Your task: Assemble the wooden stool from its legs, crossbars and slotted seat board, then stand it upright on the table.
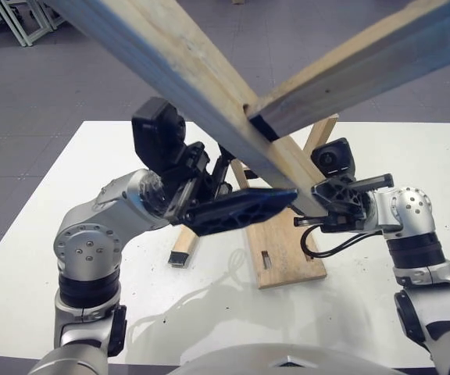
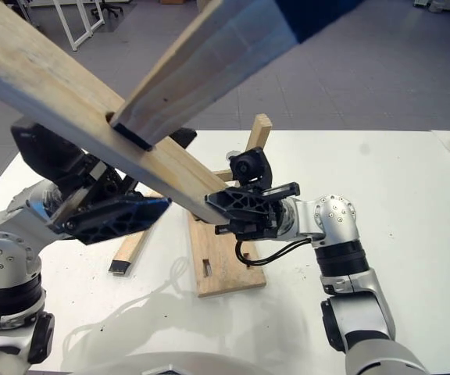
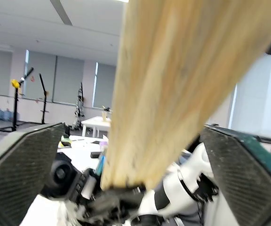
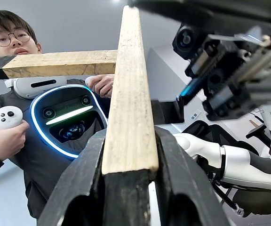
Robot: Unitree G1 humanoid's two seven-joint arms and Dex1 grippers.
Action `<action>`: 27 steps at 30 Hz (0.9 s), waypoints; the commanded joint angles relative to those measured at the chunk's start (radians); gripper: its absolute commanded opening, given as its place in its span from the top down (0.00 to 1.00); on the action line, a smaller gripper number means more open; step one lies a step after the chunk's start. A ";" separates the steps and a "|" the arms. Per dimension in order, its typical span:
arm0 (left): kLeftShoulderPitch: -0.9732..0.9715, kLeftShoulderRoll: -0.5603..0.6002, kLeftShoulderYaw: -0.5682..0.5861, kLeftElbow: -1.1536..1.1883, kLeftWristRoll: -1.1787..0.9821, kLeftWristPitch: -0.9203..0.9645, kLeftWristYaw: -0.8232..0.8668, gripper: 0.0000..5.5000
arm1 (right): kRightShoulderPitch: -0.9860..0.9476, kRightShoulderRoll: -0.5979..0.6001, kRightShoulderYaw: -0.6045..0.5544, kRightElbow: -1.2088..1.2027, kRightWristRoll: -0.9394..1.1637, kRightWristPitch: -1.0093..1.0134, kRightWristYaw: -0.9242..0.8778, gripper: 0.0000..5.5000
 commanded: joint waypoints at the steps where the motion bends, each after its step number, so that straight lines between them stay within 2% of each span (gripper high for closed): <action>1: -0.016 0.000 0.016 -0.004 -0.041 0.001 0.007 0.18 | 0.013 0.001 -0.012 -0.007 0.005 0.007 -0.013 0.81; 3: -0.001 0.015 0.013 -0.014 -0.056 0.017 -0.013 0.27 | 0.023 0.005 -0.008 -0.015 0.005 0.004 -0.016 0.81; 12: 0.000 0.010 -0.009 0.003 -0.059 0.028 -0.030 0.56 | 0.027 -0.010 0.017 -0.024 0.005 0.011 -0.006 0.81; 17: -0.006 0.011 0.010 0.023 -0.067 0.023 -0.031 0.58 | 0.017 0.007 0.010 -0.013 0.005 0.004 -0.028 0.81; 18: -0.009 0.011 0.016 0.029 -0.073 0.021 -0.032 0.58 | 0.018 0.015 0.005 -0.010 0.005 0.000 -0.042 0.74; 23: 0.004 0.043 0.060 0.039 -0.116 0.031 -0.035 0.61 | 0.015 0.044 -0.069 0.019 0.005 -0.016 -0.116 0.56; 27: 0.005 0.124 0.150 0.084 -0.093 0.033 -0.042 0.61 | 0.101 -0.040 -0.168 -0.022 0.005 -0.050 -0.244 0.54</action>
